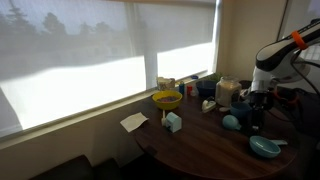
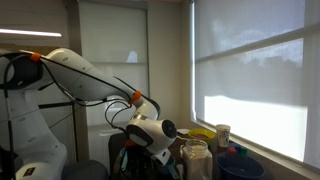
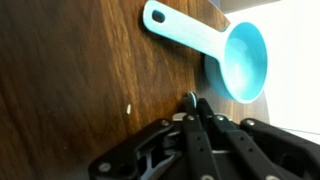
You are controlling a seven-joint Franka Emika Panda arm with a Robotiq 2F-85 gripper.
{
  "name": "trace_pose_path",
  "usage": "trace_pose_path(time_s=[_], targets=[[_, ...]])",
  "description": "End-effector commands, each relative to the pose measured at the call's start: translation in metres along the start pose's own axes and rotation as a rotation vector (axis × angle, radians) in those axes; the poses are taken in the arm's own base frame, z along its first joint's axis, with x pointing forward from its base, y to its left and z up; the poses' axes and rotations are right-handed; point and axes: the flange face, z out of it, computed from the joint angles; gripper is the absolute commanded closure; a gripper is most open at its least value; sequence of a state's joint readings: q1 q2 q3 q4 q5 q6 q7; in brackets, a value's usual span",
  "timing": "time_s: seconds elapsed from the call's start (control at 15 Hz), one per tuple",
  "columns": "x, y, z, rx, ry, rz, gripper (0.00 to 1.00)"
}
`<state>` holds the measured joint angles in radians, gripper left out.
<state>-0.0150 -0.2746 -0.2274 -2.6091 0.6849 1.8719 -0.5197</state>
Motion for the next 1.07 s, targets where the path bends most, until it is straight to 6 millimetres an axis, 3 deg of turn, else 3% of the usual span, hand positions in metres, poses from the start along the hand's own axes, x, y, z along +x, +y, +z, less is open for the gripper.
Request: trace_pose_path(time_s=[0.0, 0.67, 1.0], targets=[[0.003, -0.010, -0.006, -0.046, 0.007, -0.004, 0.98], [-0.005, -0.090, -0.017, -0.571, -0.043, -0.083, 0.98], [-0.005, -0.109, -0.002, -0.849, -0.086, -0.152, 0.98]])
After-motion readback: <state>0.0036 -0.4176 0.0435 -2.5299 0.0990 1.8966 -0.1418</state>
